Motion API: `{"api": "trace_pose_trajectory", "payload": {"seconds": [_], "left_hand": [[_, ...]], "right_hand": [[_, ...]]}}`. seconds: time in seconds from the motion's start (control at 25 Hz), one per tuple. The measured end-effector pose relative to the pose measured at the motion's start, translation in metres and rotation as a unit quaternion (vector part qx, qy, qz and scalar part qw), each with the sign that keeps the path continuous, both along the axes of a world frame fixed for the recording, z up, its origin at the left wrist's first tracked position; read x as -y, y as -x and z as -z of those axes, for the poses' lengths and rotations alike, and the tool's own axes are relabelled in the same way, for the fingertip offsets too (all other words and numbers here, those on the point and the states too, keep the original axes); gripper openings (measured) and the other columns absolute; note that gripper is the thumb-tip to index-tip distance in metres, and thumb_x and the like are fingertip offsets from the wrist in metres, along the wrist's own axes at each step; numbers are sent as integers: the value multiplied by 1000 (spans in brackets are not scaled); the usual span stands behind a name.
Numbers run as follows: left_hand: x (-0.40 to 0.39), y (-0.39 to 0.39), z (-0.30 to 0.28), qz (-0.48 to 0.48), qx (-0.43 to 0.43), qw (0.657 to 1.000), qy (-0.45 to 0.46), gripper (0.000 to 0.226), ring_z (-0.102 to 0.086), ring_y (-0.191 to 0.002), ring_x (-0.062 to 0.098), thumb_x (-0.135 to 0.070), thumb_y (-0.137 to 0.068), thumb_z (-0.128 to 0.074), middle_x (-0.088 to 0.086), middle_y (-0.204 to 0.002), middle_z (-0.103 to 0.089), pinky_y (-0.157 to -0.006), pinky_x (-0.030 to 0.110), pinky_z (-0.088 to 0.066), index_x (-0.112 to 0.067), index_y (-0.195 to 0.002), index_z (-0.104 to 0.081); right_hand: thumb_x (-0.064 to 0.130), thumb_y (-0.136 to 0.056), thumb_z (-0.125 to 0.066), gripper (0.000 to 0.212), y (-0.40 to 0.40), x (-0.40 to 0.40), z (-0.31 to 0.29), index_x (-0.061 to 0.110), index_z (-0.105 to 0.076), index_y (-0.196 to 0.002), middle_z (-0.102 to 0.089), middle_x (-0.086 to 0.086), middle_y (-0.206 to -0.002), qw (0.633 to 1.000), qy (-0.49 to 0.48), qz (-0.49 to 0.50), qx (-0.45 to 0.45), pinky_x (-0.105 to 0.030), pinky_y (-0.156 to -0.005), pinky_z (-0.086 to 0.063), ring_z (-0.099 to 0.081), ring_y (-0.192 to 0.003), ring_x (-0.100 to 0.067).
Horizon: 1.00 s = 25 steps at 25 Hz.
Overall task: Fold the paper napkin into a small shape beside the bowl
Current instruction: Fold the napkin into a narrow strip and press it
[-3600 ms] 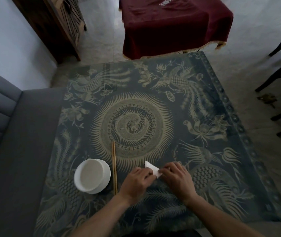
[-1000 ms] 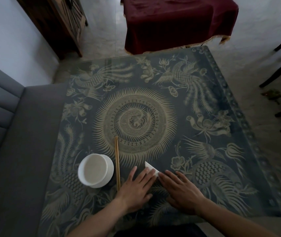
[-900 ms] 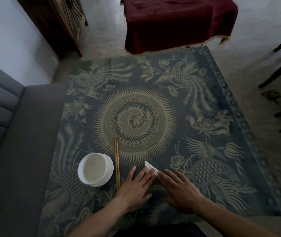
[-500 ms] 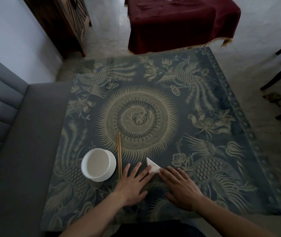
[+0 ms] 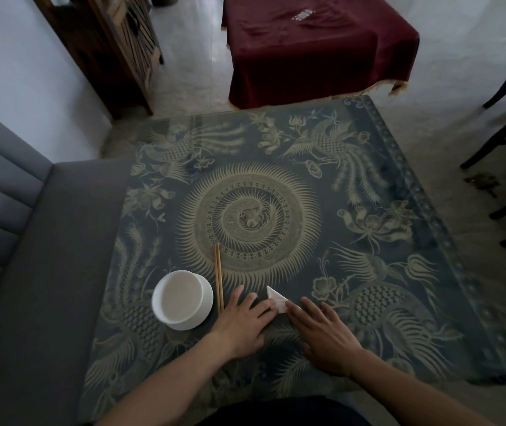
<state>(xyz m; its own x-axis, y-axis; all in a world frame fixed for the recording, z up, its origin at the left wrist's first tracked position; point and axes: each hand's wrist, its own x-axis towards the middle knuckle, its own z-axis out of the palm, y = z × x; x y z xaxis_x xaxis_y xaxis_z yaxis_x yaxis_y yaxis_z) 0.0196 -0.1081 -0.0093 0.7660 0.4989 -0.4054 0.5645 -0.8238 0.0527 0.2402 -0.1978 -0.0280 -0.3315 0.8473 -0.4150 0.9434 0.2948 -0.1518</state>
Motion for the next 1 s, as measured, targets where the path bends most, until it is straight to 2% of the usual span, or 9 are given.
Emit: {"api": "trace_pose_trajectory", "payload": {"seconds": [0.12, 0.28, 0.36, 0.48, 0.72, 0.8, 0.84, 0.92, 1.0], "left_hand": [[-7, -2, -2, 39, 3, 999, -11, 61, -26, -136, 34, -34, -92, -43, 1, -156, -28, -116, 58, -3, -20, -150, -29], [-11, -1, -5, 34, 40, 998, -18, 53, -31, -137, 31, -33, -90, -44, 4, -152, -35, -116, 51, -13, -18, -141, -42], [-11, -3, -4, 13, 60, 998, 6, 60, -17, -146, 27, -34, -92, -44, 5, -161, -20, -119, 46, -9, -19, -148, -31], [-5, -9, 5, 34, 33, 998, 34, 74, 11, -150, 20, -42, -97, -38, 2, -164, 13, -122, 44, 1, -19, -156, -1], [-3, -13, 13, 23, -17, 998, 49, 78, 21, -147, 14, -51, -100, -32, 0, -162, 23, -121, 44, 3, -17, -155, 12], [-4, -11, 12, 25, -27, 998, 55, 77, 21, -147, 14, -52, -100, -31, 0, -161, 24, -121, 45, 5, -19, -155, 12], [-5, -10, 12, 30, -37, 997, 56, 77, 20, -148, 15, -52, -100, -31, 0, -161, 24, -121, 45, 6, -20, -155, 12], [-7, -6, 10, 45, -59, 996, 44, 76, 19, -148, 18, -53, -100, -30, 2, -160, 25, -119, 49, 9, -22, -154, 13], [-7, -2, 9, 55, -70, 995, 35, 76, 20, -148, 21, -54, -99, -31, 3, -160, 24, -118, 54, 10, -25, -154, 14]], "right_hand": [[46, -96, -38, 75, -1, -4, -1, 21, 1, -154, 9, 3, -163, 1000, 13, -15, 1, -50, -117, 0, 9, -147, -25], [46, -95, -39, 75, -4, -6, -2, 25, 2, -154, 10, 8, -162, 1000, 27, 5, -10, -50, -117, -2, 9, -147, -22], [44, -96, -37, 74, -2, -4, 1, 25, 5, -154, 11, 8, -162, 1000, 28, 9, -5, -50, -117, -2, 9, -147, -22], [46, -97, -34, 76, 2, 2, 5, 29, 17, -151, 21, 9, -158, 999, 29, 13, -4, -52, -115, 1, 19, -144, -24], [58, -93, -22, 75, 0, 2, 4, 32, 21, -148, 19, 12, -157, 999, 28, 28, -13, -49, -115, 4, 21, -142, -22], [58, -92, -23, 74, 1, 4, 0, 30, 12, -152, 10, 10, -159, 999, 9, 35, -3, -49, -116, -2, 10, -145, -23], [56, -92, -32, 74, 3, 6, -1, 27, -4, -154, -4, 7, -161, 999, -18, 32, 1, -51, -115, -14, -5, -147, -25], [56, -84, -57, 72, 4, 8, -3, 24, -39, -146, -37, 4, -152, 998, -42, 38, -8, -48, -103, -40, -38, -137, -24], [57, -78, -66, 72, 3, 8, 0, 25, -49, -140, -47, 5, -146, 997, -70, 32, -14, -45, -98, -46, -47, -131, -22]]}}
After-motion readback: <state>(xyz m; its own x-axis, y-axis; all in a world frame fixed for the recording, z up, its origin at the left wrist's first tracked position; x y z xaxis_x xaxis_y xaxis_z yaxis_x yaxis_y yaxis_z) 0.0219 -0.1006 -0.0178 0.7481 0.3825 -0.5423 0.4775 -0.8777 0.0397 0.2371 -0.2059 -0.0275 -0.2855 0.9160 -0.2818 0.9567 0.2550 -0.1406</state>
